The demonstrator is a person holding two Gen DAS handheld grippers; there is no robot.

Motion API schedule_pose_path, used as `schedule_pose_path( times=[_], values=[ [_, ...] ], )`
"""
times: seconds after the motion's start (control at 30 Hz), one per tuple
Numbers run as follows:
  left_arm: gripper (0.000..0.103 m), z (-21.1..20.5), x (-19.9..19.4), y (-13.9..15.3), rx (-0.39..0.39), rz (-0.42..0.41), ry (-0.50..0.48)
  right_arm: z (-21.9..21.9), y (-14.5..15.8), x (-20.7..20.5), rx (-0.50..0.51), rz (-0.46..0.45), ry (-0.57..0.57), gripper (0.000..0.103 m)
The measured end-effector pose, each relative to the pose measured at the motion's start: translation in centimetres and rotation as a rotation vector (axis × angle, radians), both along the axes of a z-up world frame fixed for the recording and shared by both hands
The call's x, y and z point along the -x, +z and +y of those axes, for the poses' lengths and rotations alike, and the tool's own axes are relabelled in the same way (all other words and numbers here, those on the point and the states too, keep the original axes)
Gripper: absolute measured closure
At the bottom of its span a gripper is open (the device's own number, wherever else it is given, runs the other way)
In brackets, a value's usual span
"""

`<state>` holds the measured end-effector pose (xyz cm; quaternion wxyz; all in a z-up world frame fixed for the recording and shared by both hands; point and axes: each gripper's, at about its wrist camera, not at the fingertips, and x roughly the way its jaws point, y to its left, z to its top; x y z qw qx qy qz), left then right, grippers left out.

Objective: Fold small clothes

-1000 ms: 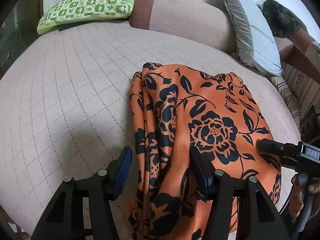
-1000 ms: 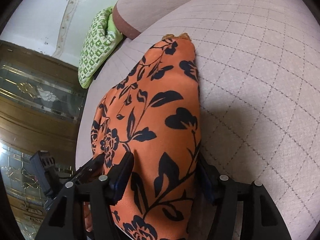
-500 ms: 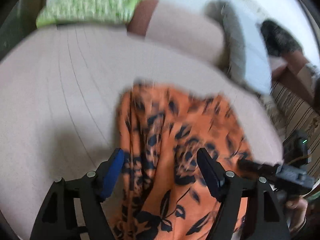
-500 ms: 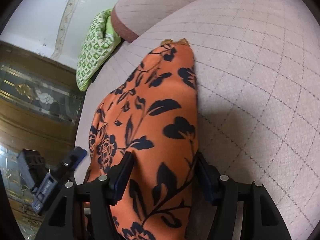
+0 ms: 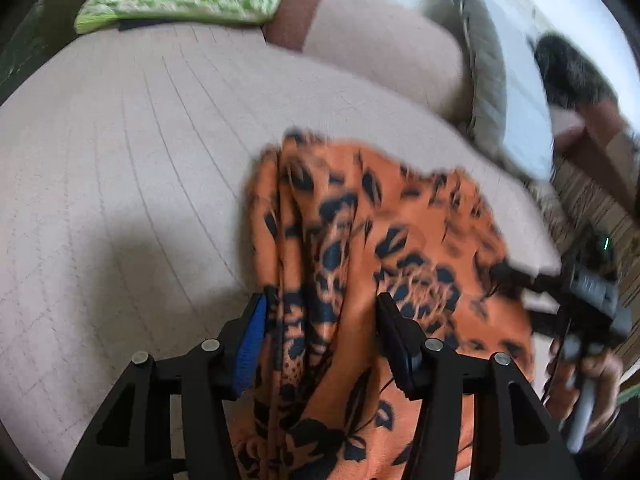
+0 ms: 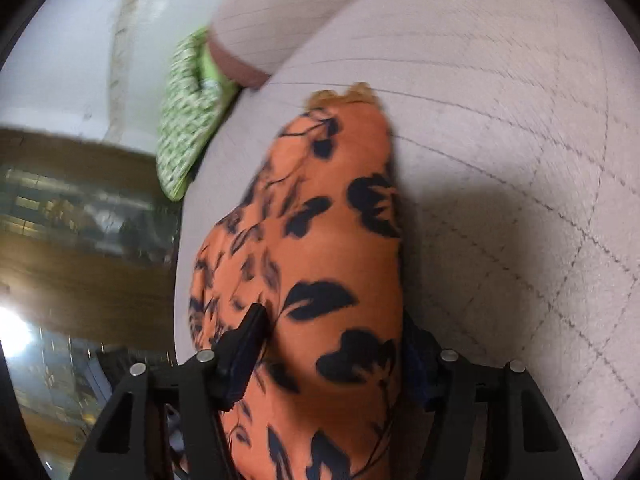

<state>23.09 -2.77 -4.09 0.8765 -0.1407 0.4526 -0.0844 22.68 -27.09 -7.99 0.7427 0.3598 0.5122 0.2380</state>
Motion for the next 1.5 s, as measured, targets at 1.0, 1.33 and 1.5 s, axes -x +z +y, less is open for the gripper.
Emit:
schedule_pose_path(
  times=[1.0,1.33,1.5],
  values=[
    [0.074,-4.4,1.1,10.3,-0.044,-0.221,-0.124,-6.3,14.5,-2.0,0.184,-0.406,0.054,0.068],
    [0.073,-4.4,-1.3,6.9,-0.075,-0.173,-0.102,-6.9,9.5,-4.8,0.155,-0.391,0.044,0.068],
    [0.065,-4.4,-2.9,2.9,-0.112,-0.081,-0.075,-7.0,5.0,-6.4,0.169,-0.297,0.047,0.056]
  ],
)
